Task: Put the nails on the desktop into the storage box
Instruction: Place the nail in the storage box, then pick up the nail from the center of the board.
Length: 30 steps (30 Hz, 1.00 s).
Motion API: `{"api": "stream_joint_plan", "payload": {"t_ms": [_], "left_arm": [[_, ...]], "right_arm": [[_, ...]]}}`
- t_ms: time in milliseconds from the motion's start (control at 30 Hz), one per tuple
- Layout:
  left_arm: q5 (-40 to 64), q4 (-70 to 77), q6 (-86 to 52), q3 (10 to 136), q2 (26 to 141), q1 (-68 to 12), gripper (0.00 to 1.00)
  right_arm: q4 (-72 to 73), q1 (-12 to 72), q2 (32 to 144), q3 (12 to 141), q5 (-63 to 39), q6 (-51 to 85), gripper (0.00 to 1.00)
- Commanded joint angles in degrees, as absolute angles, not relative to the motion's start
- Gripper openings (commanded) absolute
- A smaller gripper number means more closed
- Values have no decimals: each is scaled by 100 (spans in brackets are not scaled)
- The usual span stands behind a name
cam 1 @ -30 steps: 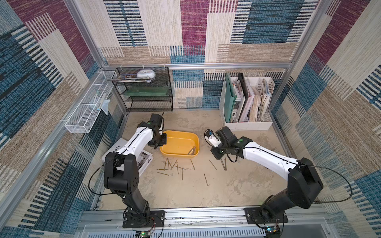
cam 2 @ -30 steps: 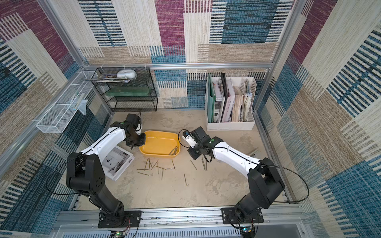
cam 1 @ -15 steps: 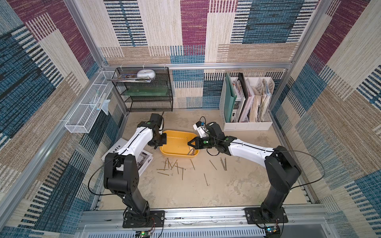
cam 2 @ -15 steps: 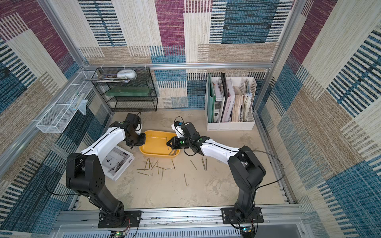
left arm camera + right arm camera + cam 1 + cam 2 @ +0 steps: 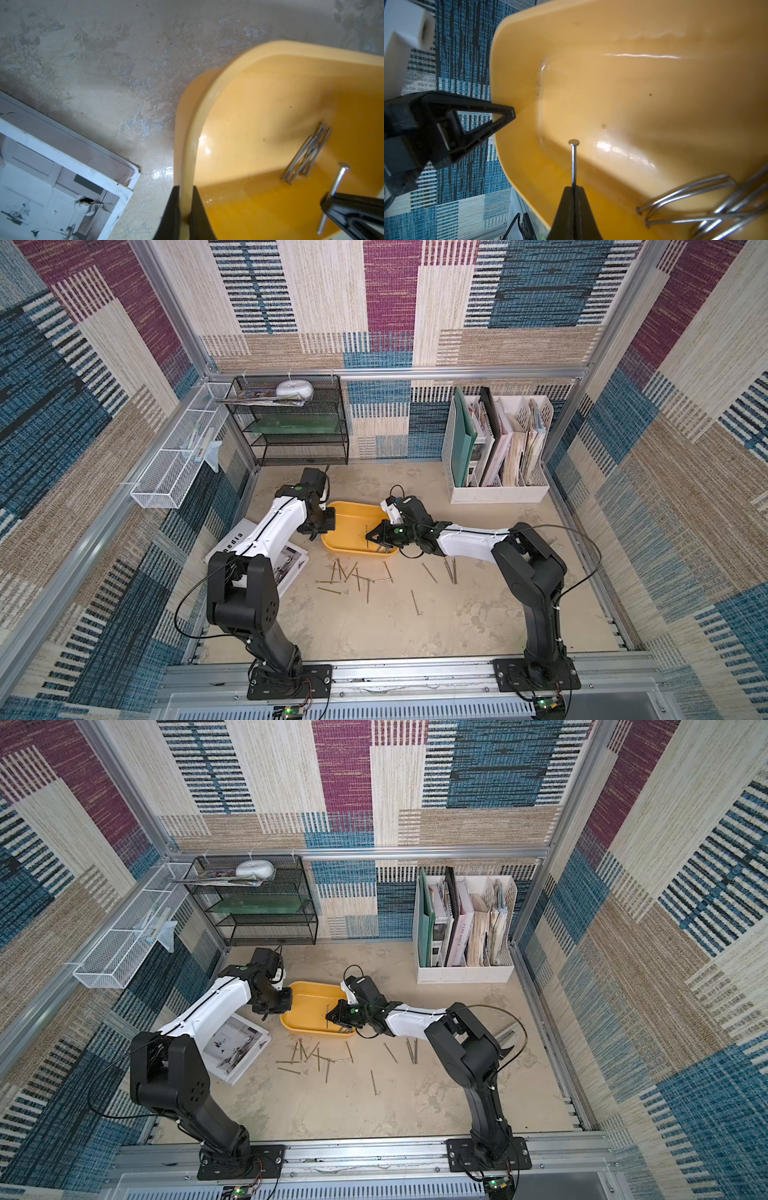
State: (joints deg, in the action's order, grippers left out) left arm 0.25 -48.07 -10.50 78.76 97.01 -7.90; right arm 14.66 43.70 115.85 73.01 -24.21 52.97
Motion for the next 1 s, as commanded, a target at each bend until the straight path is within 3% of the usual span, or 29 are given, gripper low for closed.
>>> {"api": "stream_joint_plan", "payload": {"t_ms": [0, 100, 200, 300, 467, 667, 833, 967], "left_arm": [[140, -4815, -1067, 7962, 9648, -791, 0], [141, -4811, -1071, 7958, 9645, -791, 0], [152, -4816, -1063, 7962, 9647, -791, 0], [158, -4812, -1063, 7963, 9648, -791, 0], [175, -4816, -1056, 7963, 9643, -791, 0], [158, -4815, -1059, 7962, 9644, -791, 0], [141, -4815, -1057, 7954, 9645, -791, 0], [133, -4813, -1058, 7954, 9657, -791, 0]], "right_arm": [[1272, 4355, 11615, 7429, -2154, 5208, 0], [1022, 4331, 11710, 7609, -2190, 5007, 0], [770, 4309, 11615, 7667, -2092, 4759, 23], [396, 4250, 11303, 7603, -1905, 4431, 33], [-69, 4077, 10349, 7152, -1660, 3968, 36], [-1297, 3938, 9054, 6460, -689, 3152, 37], [-1706, 3984, 8679, 5631, -753, 2565, 37], [-1925, 4112, 8613, 5209, -238, 2332, 38]]}}
